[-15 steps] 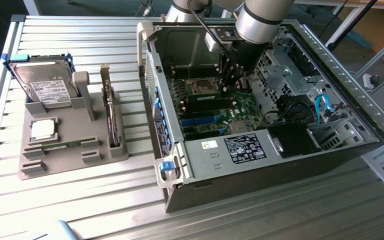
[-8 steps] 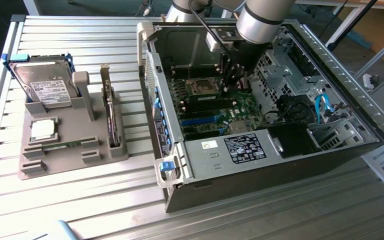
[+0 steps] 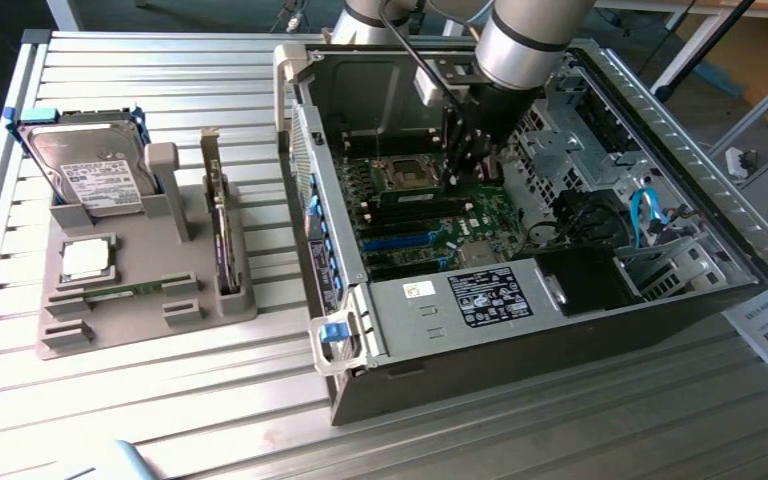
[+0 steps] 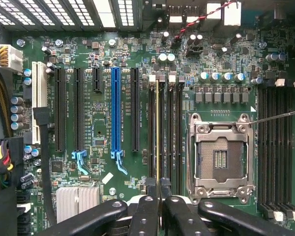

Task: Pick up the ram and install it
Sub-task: 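Insert the ram into the slot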

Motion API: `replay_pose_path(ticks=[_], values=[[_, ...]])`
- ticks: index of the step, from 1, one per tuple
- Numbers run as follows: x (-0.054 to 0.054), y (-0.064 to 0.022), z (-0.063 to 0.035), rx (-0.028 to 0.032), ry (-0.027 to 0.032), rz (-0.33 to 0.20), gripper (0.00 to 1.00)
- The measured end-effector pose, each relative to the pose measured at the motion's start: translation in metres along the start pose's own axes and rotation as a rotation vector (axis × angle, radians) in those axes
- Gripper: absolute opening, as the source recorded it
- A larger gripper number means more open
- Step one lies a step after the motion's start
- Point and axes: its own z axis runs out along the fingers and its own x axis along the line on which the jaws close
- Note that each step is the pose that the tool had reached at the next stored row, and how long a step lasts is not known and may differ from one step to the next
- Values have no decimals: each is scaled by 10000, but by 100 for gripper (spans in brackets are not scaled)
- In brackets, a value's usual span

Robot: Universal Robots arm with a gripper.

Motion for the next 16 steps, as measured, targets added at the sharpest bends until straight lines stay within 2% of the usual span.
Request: replay_pose_path(ticks=[8,16], values=[[2,5,73,0,1,-1,12],[12,10,85,0,-1,-1,12]])
